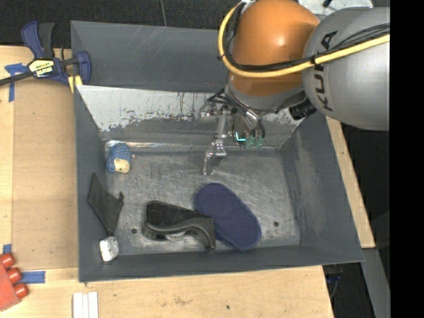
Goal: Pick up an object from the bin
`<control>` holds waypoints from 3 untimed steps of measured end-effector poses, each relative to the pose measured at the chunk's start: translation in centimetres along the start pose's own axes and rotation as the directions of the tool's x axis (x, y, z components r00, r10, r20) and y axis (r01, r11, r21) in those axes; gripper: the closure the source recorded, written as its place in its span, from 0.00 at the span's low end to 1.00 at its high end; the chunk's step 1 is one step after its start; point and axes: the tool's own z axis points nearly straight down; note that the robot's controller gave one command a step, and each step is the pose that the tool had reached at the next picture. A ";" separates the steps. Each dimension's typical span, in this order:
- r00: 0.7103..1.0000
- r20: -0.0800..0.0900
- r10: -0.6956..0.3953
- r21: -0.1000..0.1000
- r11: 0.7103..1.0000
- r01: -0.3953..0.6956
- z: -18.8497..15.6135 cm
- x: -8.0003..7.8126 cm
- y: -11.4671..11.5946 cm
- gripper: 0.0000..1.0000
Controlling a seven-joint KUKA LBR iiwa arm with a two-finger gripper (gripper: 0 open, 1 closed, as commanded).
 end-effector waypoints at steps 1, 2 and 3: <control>0.987 0.000 -0.161 0.001 0.987 0.161 10.6 2.2 -5.8 0.00; 0.997 0.014 -0.079 0.000 0.997 0.079 14.8 1.7 -6.2 0.00; 0.997 -0.001 -0.079 0.000 0.997 0.079 14.9 1.9 -6.2 1.00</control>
Offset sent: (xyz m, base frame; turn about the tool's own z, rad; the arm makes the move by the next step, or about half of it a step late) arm -0.0214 -0.0557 -0.1023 -0.1640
